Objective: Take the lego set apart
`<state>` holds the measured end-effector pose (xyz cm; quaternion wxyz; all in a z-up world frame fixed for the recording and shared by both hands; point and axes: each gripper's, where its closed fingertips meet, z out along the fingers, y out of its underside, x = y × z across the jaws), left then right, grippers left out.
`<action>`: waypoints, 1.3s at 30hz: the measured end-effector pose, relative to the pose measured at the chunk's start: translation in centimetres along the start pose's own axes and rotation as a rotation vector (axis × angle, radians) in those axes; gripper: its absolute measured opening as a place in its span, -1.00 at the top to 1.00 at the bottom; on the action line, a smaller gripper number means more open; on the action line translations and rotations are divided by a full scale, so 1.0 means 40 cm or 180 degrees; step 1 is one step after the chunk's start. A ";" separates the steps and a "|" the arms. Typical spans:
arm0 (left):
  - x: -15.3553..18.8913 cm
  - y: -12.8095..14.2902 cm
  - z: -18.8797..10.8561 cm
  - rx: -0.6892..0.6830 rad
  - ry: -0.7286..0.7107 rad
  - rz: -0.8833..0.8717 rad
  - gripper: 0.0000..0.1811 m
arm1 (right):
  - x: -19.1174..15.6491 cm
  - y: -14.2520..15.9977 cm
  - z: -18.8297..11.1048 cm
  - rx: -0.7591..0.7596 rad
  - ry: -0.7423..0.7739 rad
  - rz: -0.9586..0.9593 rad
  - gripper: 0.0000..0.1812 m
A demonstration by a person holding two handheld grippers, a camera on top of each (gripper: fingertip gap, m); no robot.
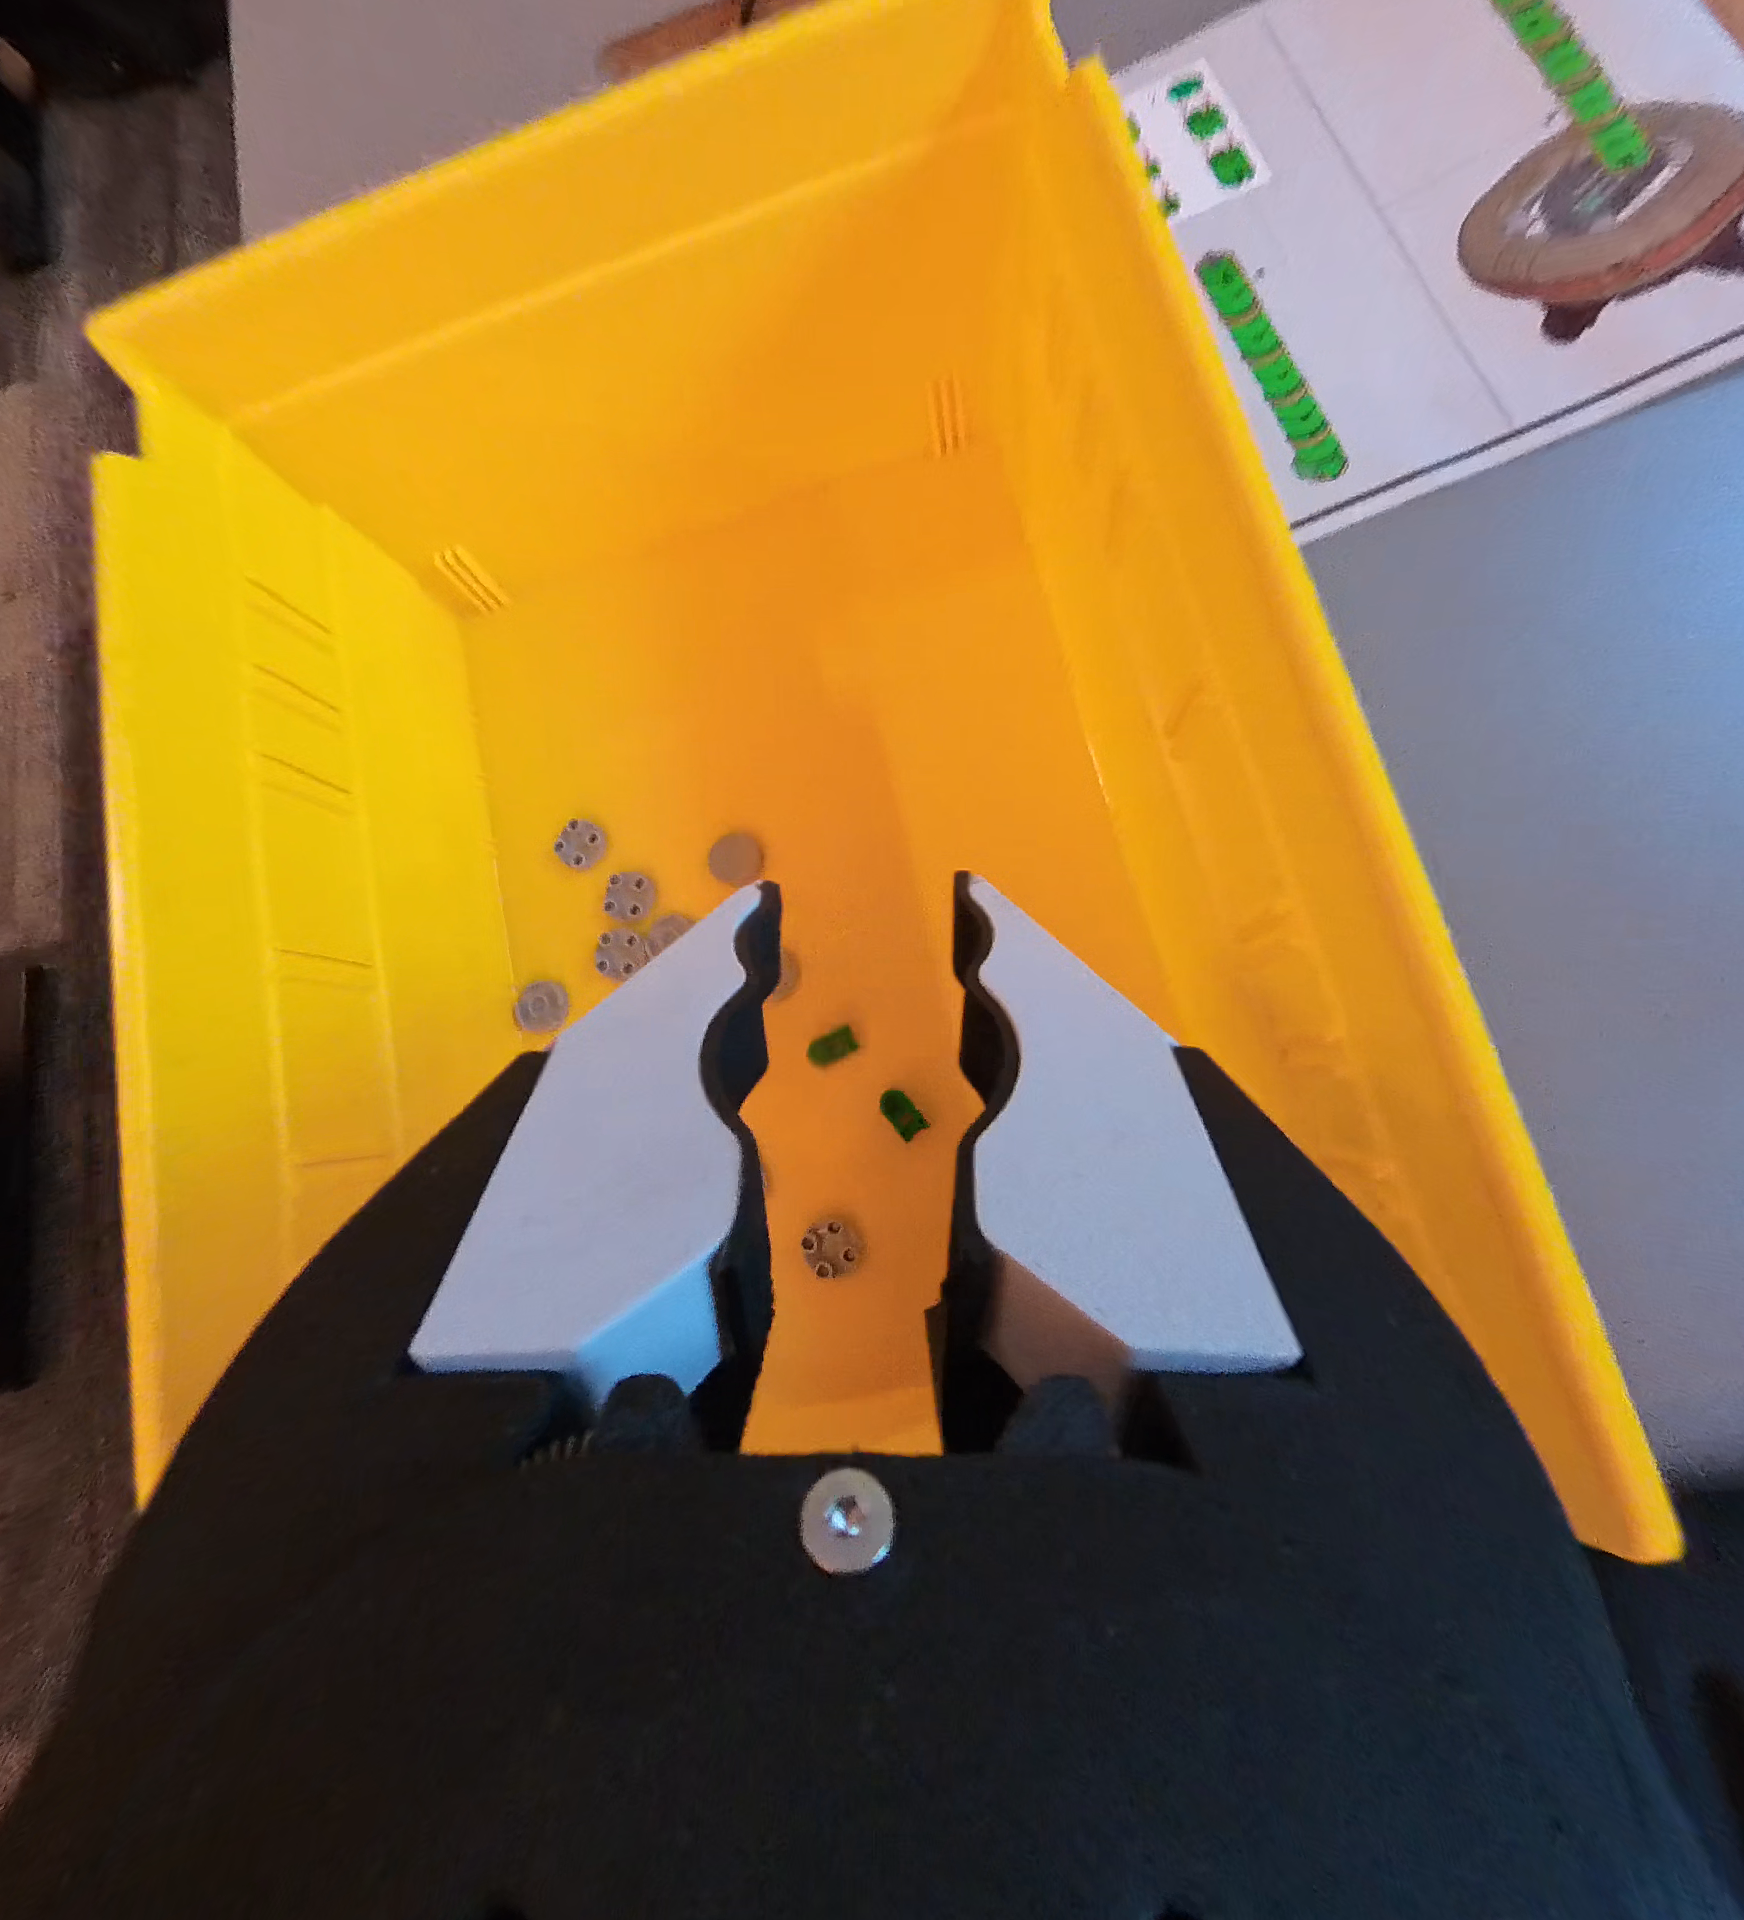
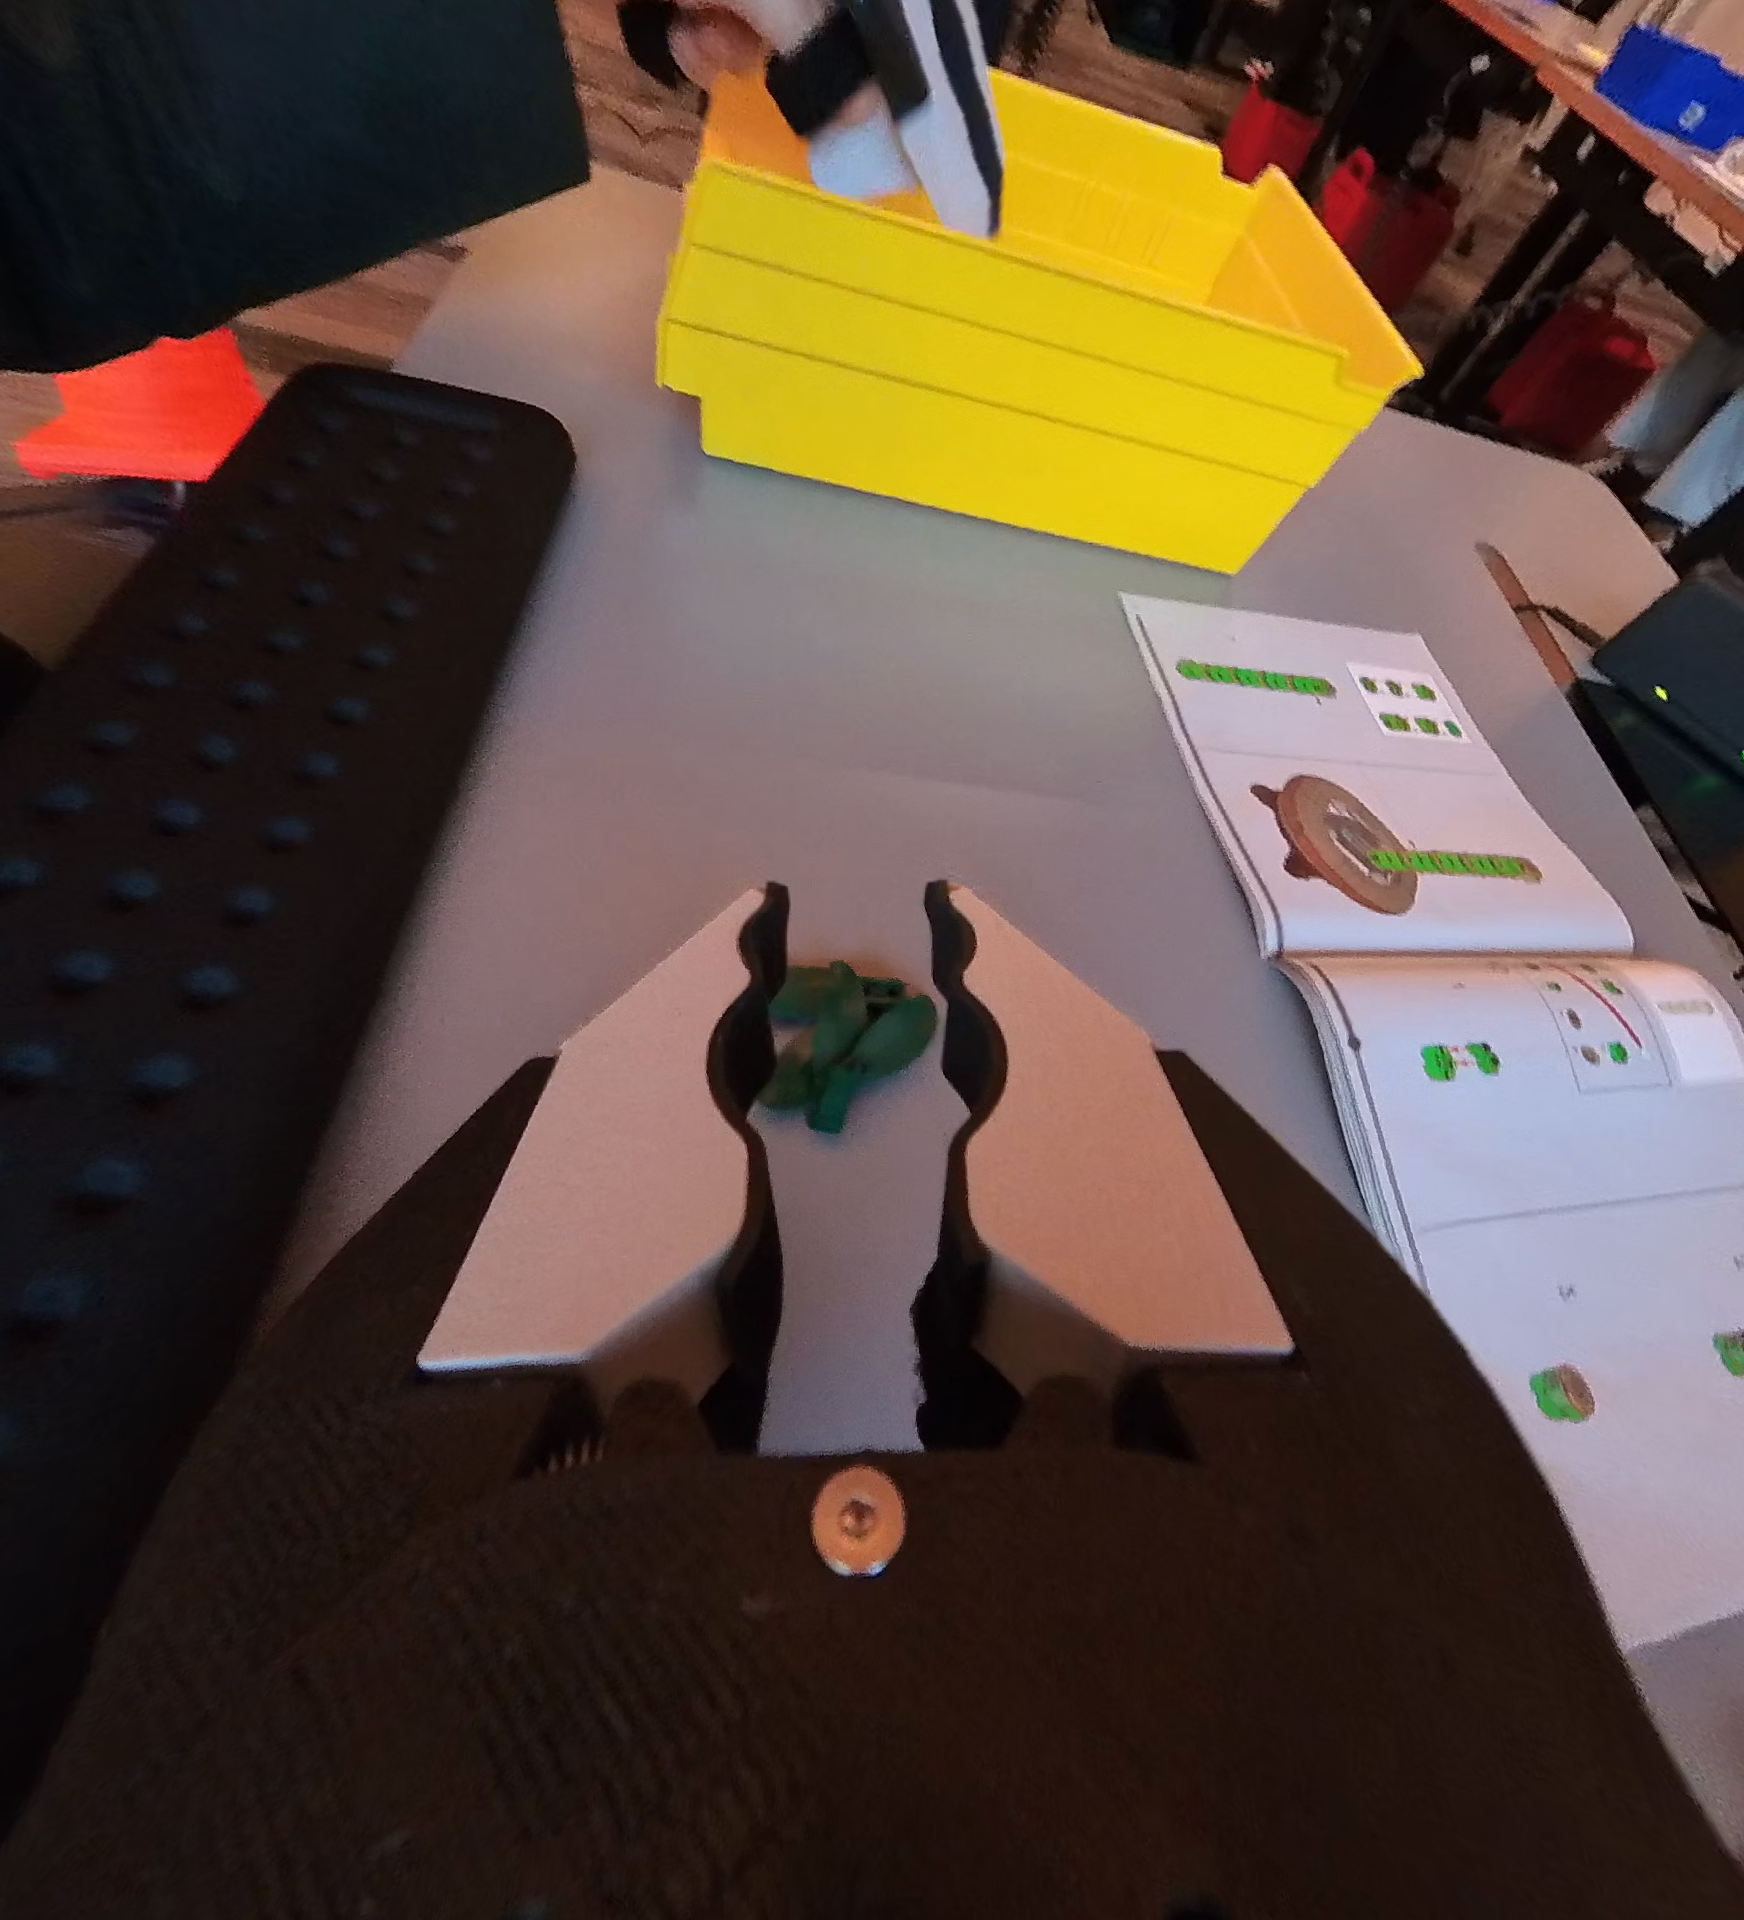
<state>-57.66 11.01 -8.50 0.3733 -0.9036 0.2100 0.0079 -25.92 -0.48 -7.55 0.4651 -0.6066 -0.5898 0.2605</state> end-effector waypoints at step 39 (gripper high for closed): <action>0.799 -0.030 -0.017 0.0272 0.1339 0.1384 0.96 | -0.019 0.150 0.003 -0.0989 -0.0329 0.0544 0.80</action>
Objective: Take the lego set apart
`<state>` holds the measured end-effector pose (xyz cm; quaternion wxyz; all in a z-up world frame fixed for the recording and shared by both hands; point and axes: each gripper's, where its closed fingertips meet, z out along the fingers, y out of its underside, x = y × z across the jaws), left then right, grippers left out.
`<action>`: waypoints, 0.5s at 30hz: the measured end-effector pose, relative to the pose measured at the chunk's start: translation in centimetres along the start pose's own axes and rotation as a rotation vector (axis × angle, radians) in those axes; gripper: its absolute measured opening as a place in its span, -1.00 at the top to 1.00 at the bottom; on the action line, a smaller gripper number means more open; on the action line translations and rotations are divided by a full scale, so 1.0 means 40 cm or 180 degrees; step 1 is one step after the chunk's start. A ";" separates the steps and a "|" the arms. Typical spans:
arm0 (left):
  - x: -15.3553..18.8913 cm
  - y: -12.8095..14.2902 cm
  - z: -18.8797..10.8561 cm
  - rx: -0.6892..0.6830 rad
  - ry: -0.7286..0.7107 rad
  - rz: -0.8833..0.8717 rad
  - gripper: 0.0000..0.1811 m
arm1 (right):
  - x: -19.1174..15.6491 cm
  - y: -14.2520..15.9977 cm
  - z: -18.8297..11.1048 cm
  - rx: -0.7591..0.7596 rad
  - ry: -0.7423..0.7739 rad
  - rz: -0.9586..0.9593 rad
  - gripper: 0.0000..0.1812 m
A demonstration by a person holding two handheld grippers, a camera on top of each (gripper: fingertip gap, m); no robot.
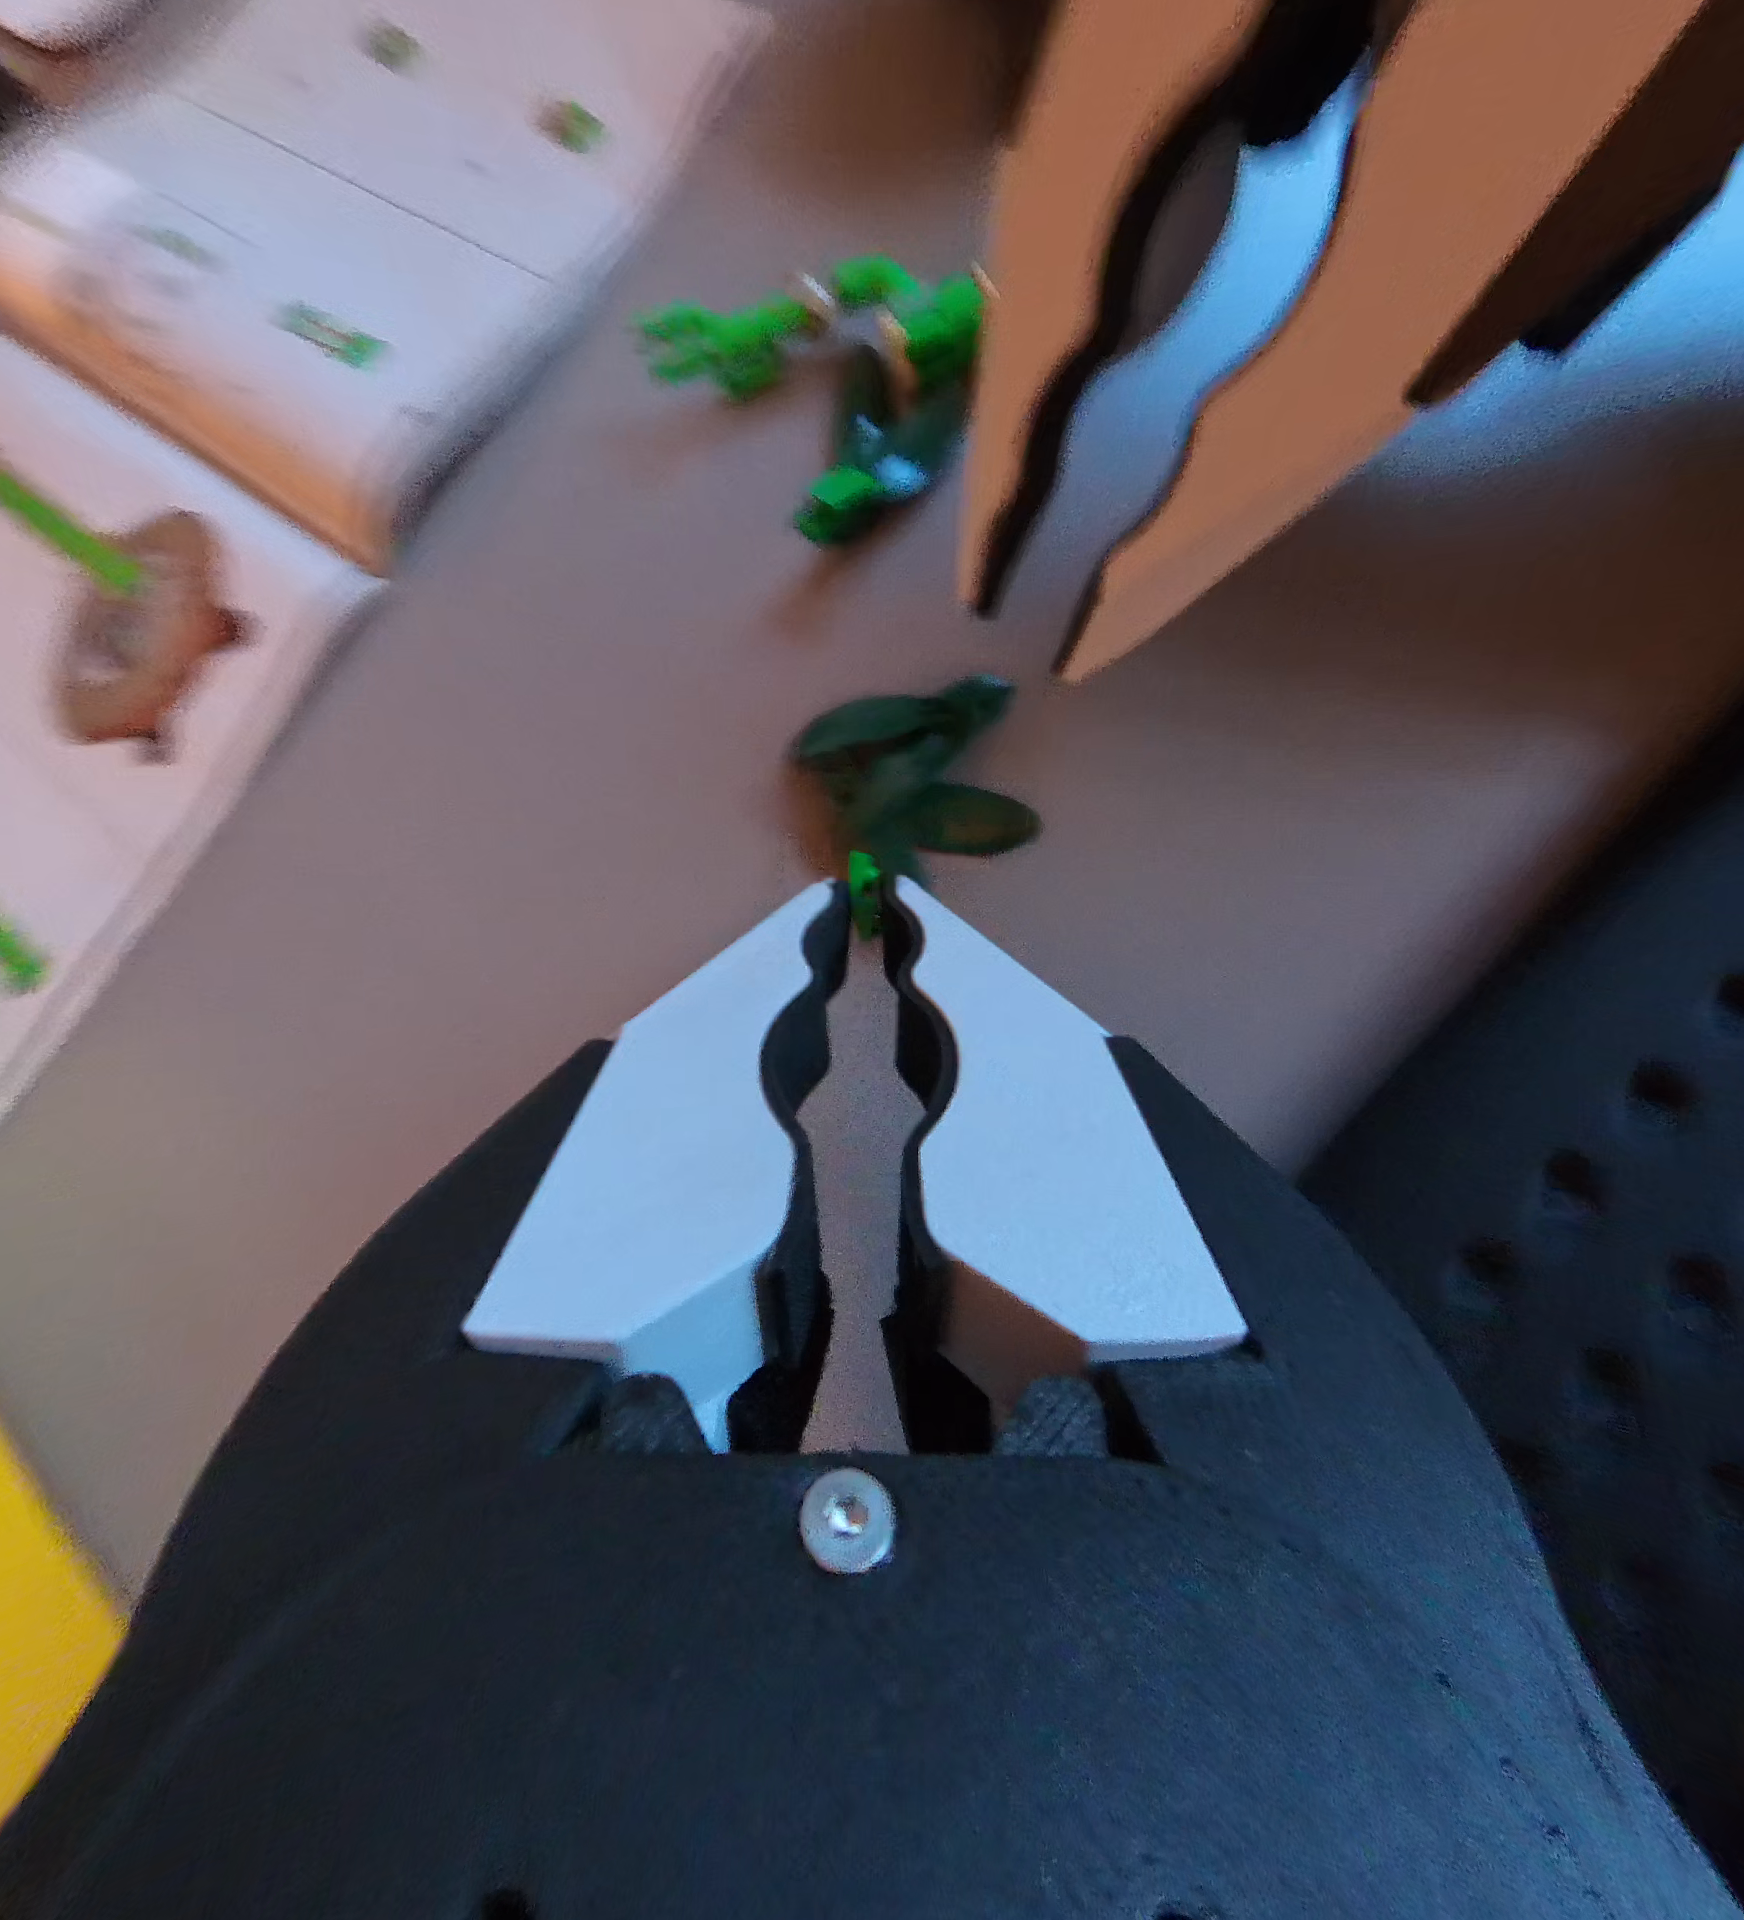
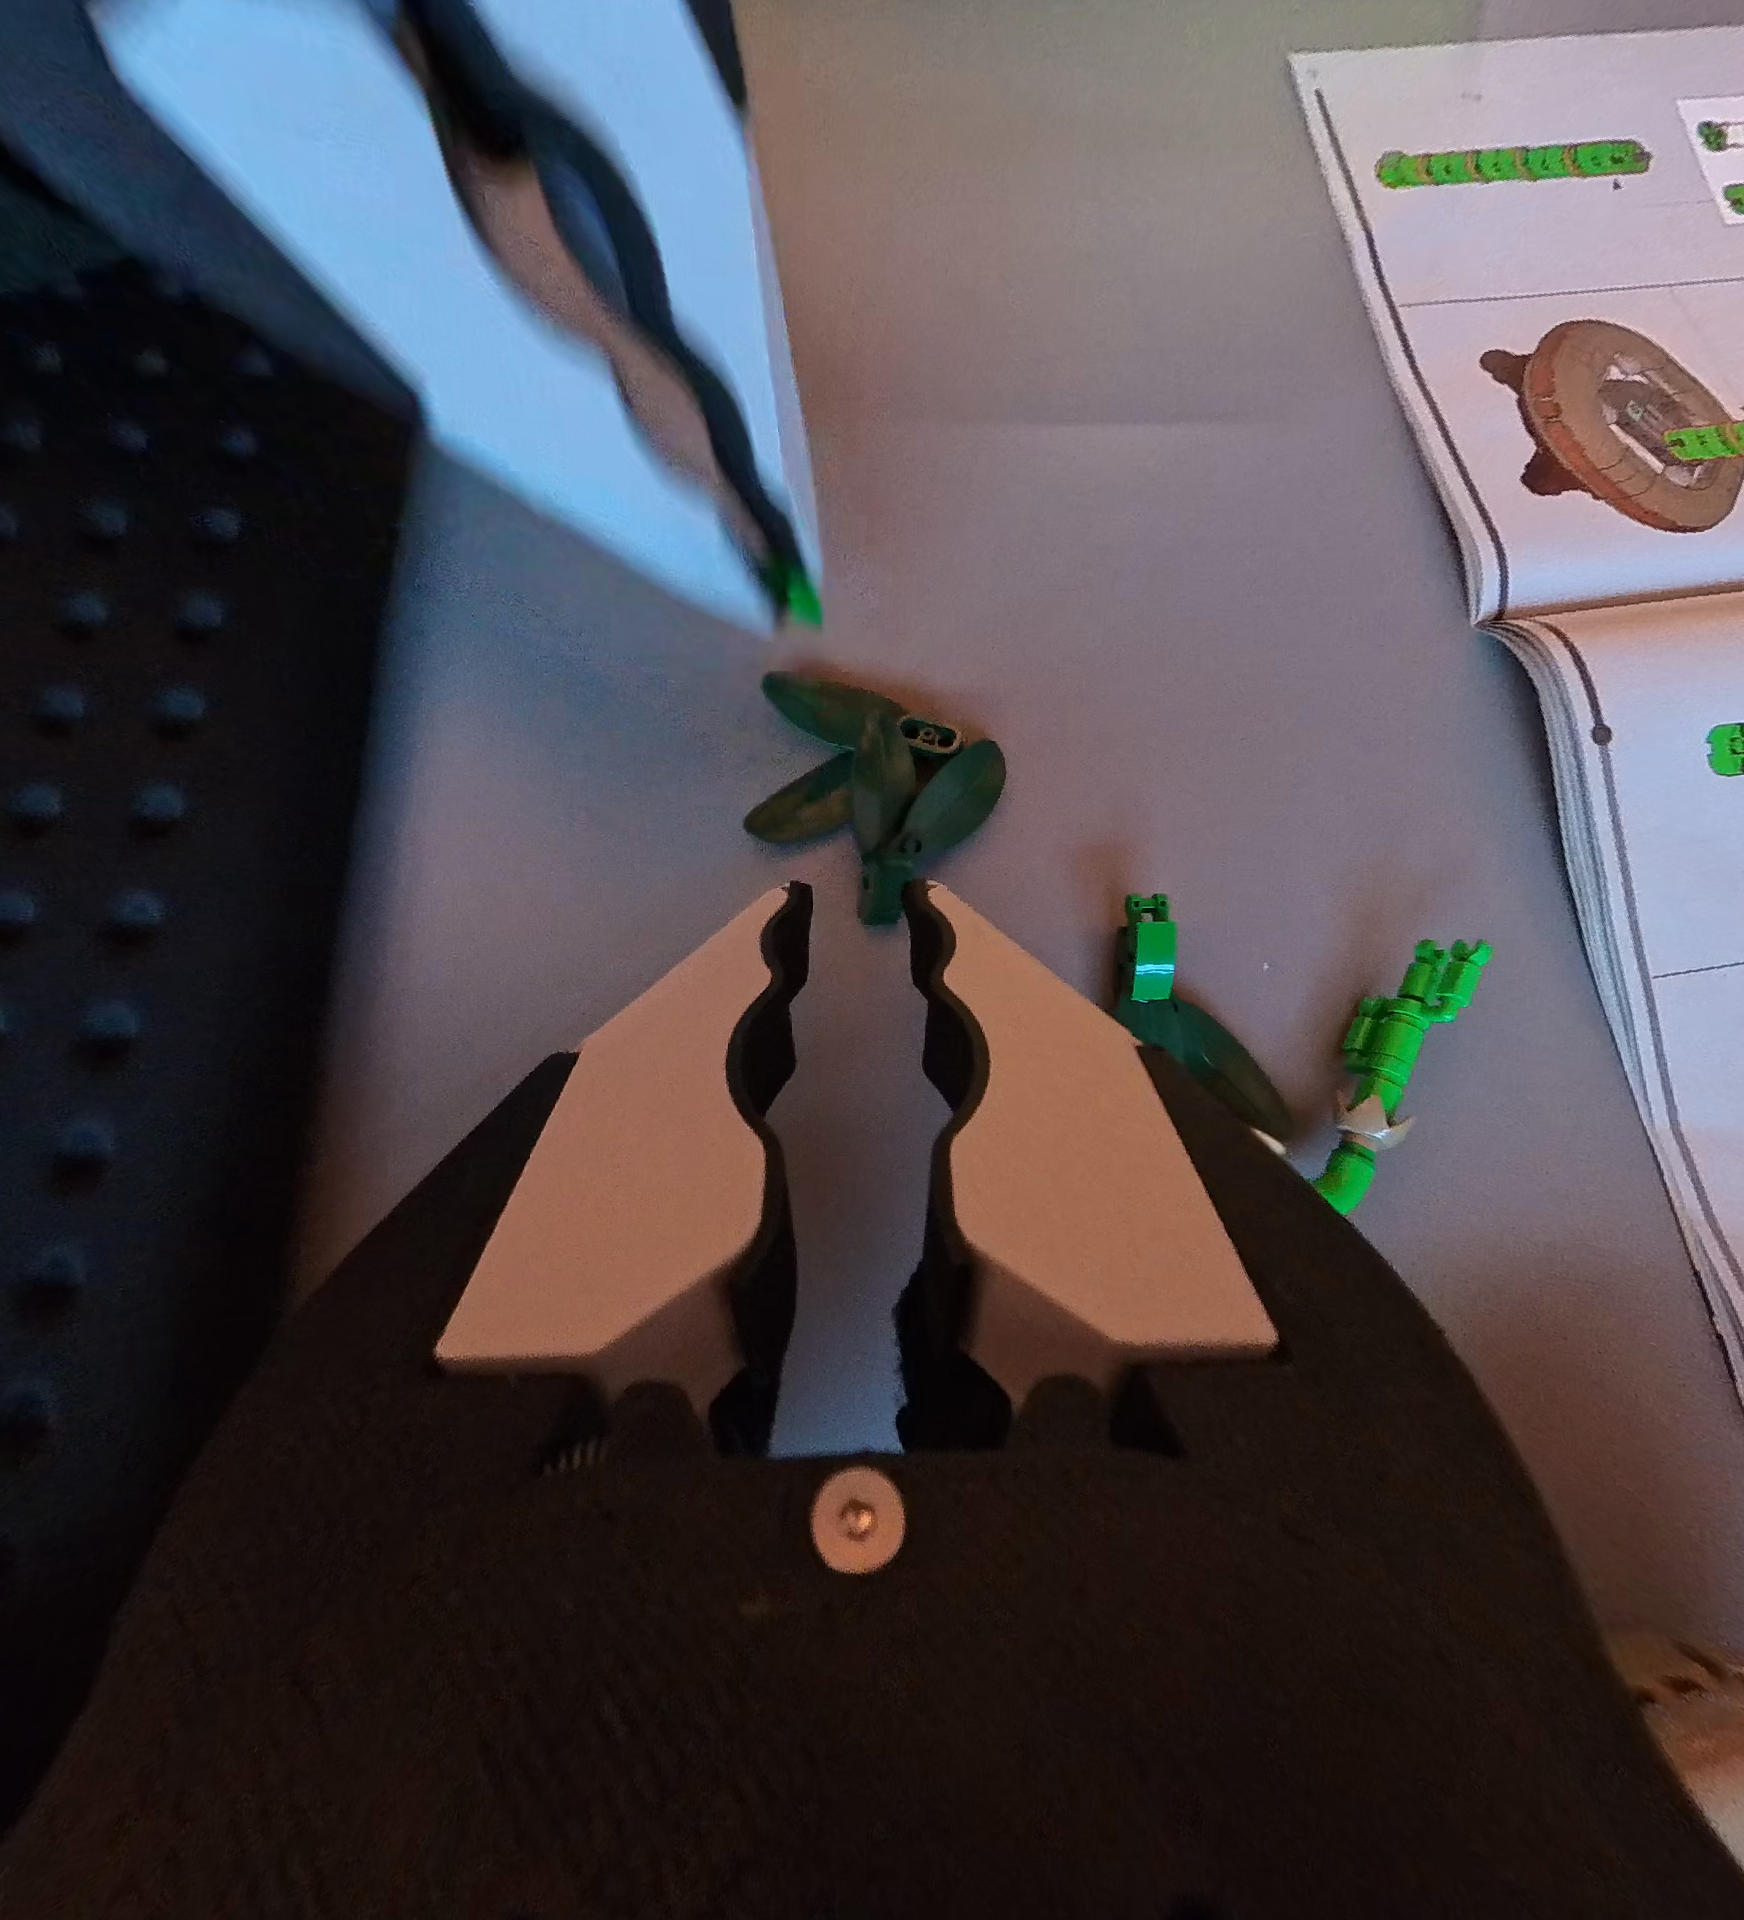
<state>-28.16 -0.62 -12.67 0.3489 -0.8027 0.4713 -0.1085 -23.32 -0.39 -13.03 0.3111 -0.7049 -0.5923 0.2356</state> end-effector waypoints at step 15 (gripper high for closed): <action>-0.661 0.383 -0.327 -0.0007 -0.1068 -0.1988 0.88 | -0.003 0.033 0.054 -0.0274 -0.0028 0.0247 0.66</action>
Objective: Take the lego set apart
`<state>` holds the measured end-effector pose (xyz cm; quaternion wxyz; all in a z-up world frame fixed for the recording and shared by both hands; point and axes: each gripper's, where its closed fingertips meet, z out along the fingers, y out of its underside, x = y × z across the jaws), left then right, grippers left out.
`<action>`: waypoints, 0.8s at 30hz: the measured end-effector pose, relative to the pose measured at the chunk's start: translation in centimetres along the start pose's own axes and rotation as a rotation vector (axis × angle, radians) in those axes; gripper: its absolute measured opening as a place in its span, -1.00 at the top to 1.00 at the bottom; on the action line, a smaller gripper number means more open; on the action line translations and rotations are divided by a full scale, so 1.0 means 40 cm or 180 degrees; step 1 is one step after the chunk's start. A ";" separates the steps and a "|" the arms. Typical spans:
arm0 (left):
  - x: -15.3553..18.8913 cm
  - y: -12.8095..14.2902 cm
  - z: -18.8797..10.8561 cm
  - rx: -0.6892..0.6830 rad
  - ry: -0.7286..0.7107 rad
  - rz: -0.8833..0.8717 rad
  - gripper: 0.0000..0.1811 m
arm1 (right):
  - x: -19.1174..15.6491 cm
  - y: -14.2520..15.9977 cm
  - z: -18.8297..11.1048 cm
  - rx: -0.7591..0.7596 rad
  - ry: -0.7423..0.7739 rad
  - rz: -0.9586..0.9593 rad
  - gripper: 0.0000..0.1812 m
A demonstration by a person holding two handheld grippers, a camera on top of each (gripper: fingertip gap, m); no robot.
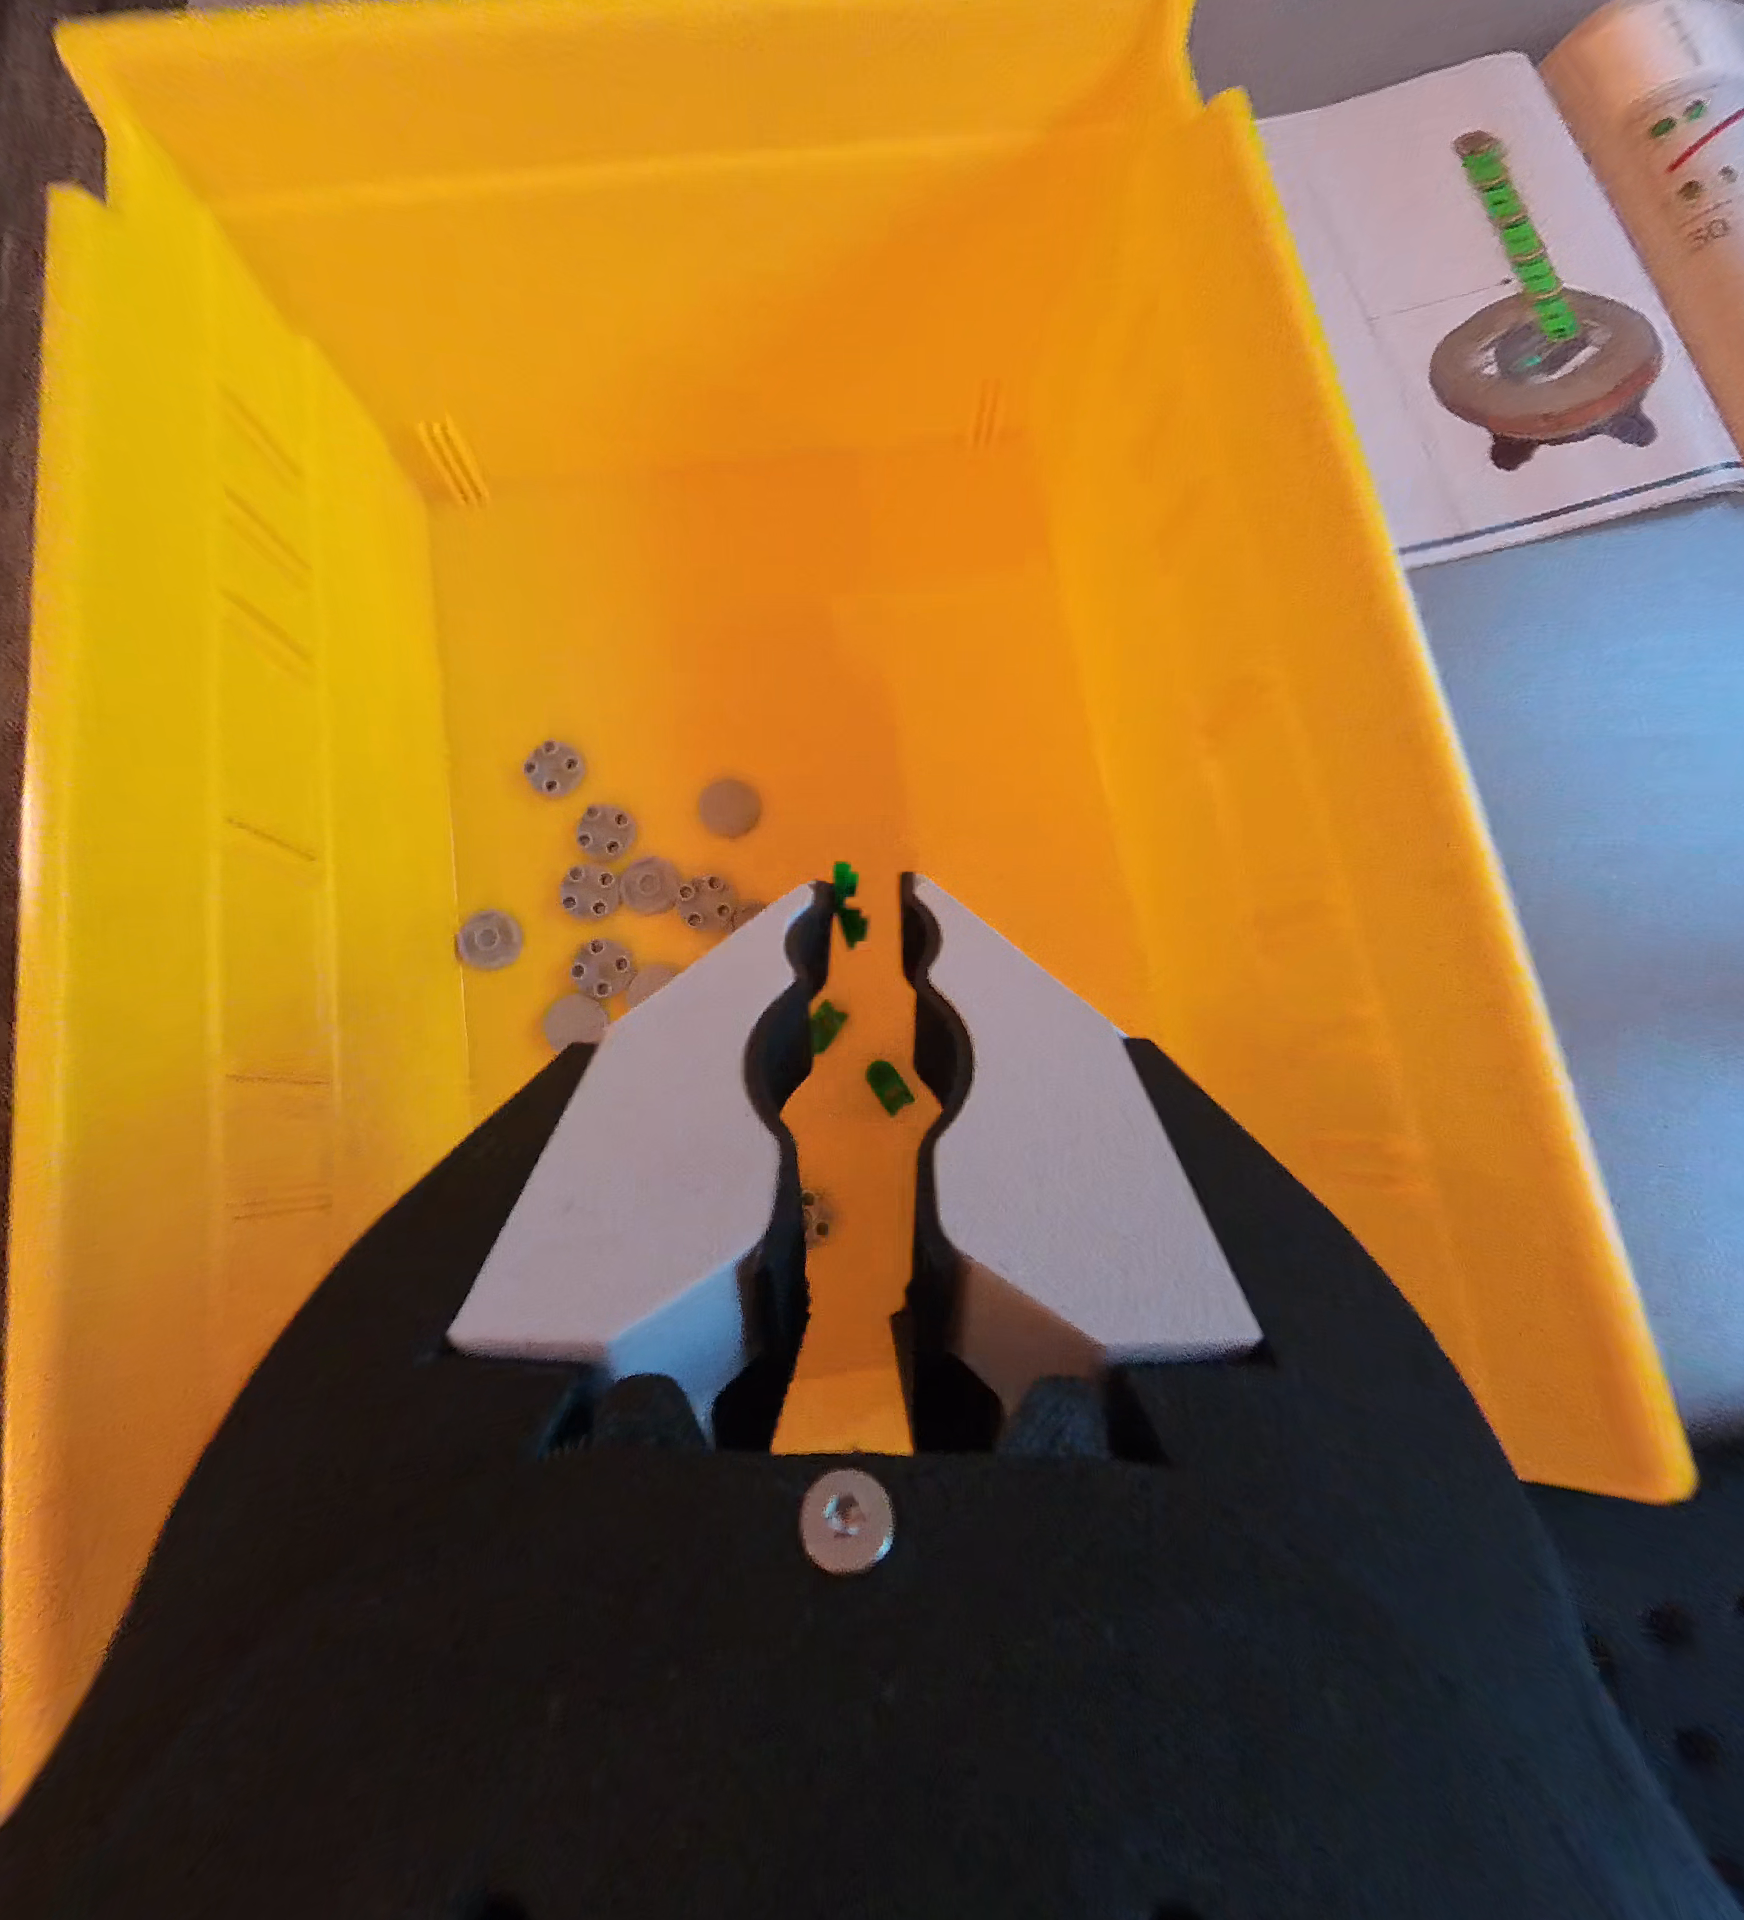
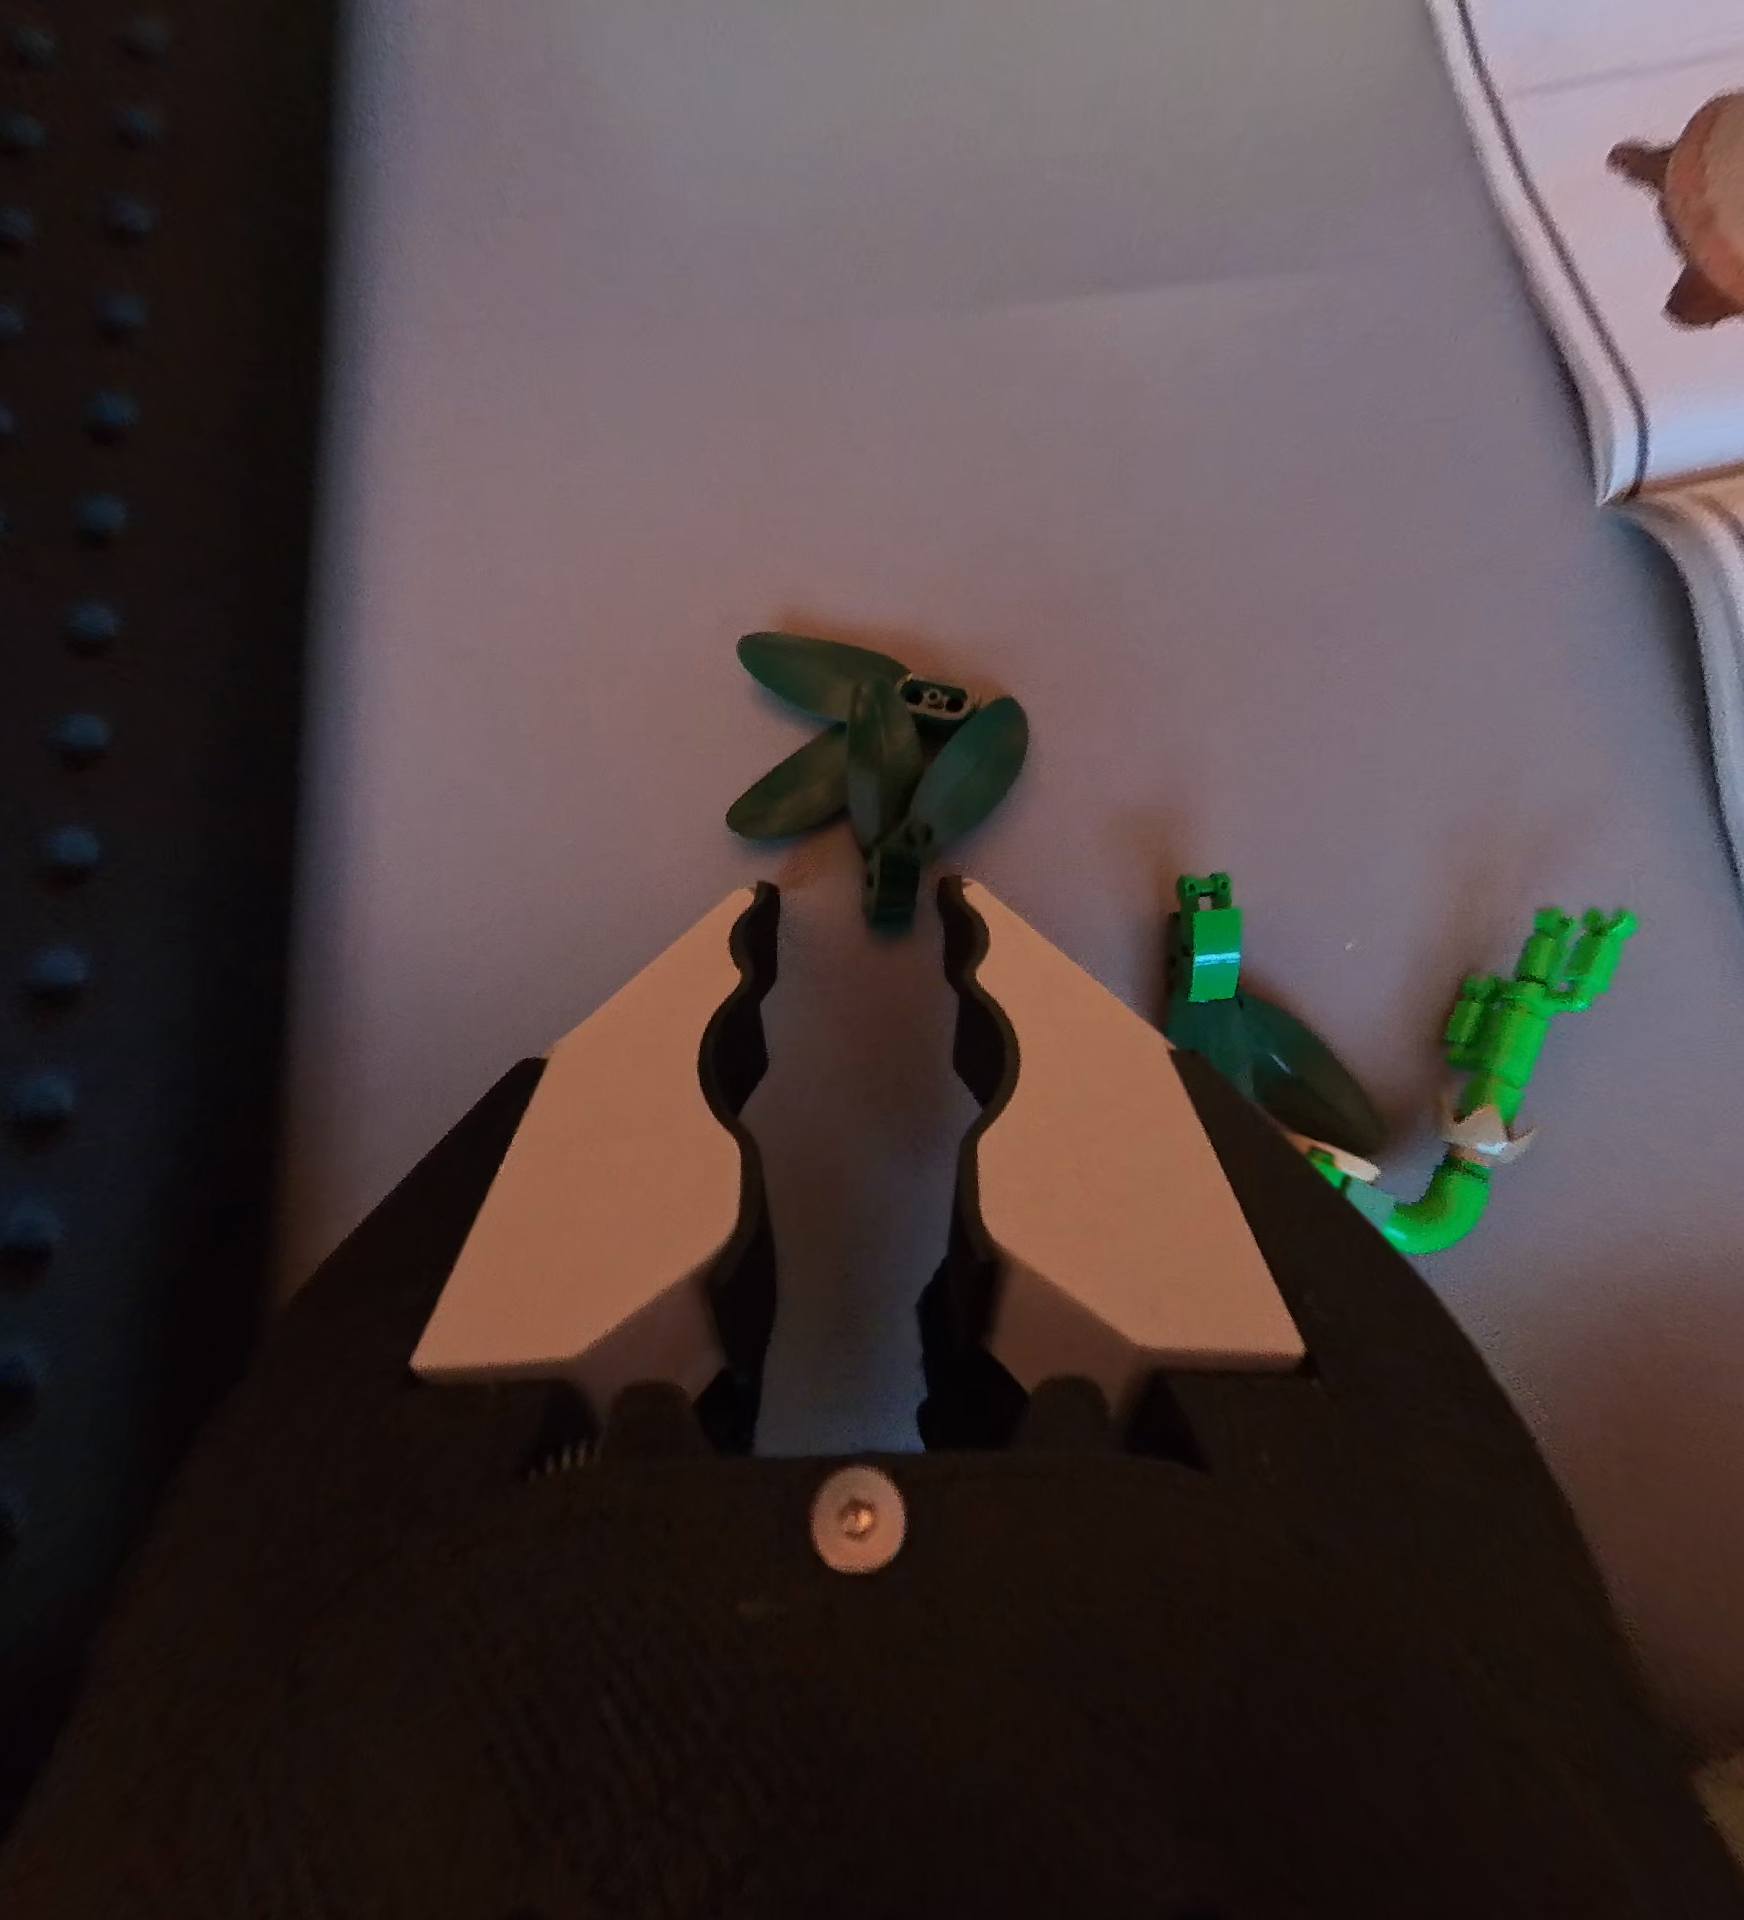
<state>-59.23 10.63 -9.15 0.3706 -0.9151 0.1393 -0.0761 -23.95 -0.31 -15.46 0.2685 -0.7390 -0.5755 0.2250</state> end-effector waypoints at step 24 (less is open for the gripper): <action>0.720 -0.073 -0.080 0.0751 0.2224 0.0805 0.72 | 0.007 -0.146 -0.108 0.0846 0.0873 -0.1133 0.92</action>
